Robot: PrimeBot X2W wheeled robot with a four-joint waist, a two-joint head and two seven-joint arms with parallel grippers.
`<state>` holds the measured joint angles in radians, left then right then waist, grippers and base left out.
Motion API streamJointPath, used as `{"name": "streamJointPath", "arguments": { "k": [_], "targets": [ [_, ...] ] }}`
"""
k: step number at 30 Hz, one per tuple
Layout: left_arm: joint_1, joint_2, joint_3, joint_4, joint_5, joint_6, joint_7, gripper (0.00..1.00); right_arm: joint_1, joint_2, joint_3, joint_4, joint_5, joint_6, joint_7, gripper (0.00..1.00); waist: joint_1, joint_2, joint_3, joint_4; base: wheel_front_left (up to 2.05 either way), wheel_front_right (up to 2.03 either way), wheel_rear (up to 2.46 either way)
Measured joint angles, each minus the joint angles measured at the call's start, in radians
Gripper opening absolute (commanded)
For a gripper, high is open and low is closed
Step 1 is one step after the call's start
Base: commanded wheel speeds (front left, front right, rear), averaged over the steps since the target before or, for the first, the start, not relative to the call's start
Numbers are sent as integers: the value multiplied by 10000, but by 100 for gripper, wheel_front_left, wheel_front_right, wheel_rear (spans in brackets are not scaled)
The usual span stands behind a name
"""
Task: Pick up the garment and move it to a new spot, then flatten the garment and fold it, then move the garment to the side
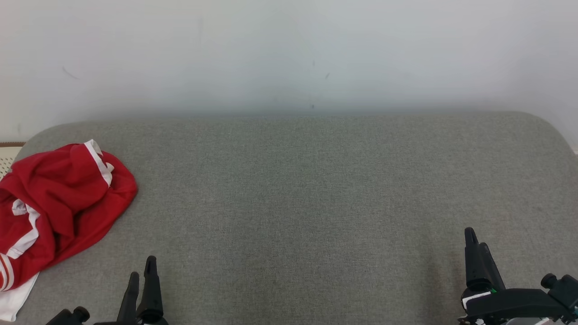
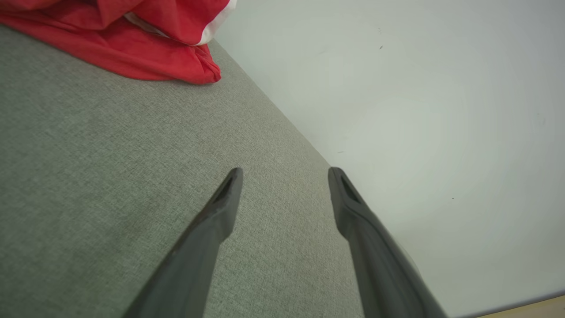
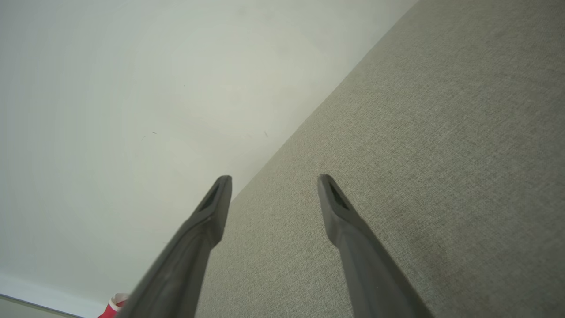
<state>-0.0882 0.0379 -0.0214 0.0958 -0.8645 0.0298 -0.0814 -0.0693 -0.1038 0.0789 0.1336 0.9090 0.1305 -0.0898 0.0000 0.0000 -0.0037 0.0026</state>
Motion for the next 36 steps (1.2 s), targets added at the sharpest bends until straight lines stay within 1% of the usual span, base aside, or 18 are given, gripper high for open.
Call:
{"name": "streamJointPath", "arguments": {
  "k": [4,5,16,29,36],
  "targets": [
    [0,12,-119,-31,744,115,-128,100,0,-82,159,-94,-704,0,-115,100,0,0,-23,12,0,0,0],
    [0,12,-119,-31,744,115,-128,100,0,-82,159,-94,-704,0,-115,100,0,0,-23,12,0,0,0],
    [-11,82,-353,-23,2855,376,-447,100,2,-221,518,-211,-2426,0,-430,100,0,0,-55,26,0,0,0],
    [-45,318,-736,-33,4694,1003,-784,100,3,-364,869,-332,-4236,0,-773,100,0,0,-115,28,0,0,0],
    [-85,462,-932,-123,5398,1317,-966,100,2,-401,1024,-382,-5018,0,-905,100,0,0,-135,30,0,0,0]
  ]
}}
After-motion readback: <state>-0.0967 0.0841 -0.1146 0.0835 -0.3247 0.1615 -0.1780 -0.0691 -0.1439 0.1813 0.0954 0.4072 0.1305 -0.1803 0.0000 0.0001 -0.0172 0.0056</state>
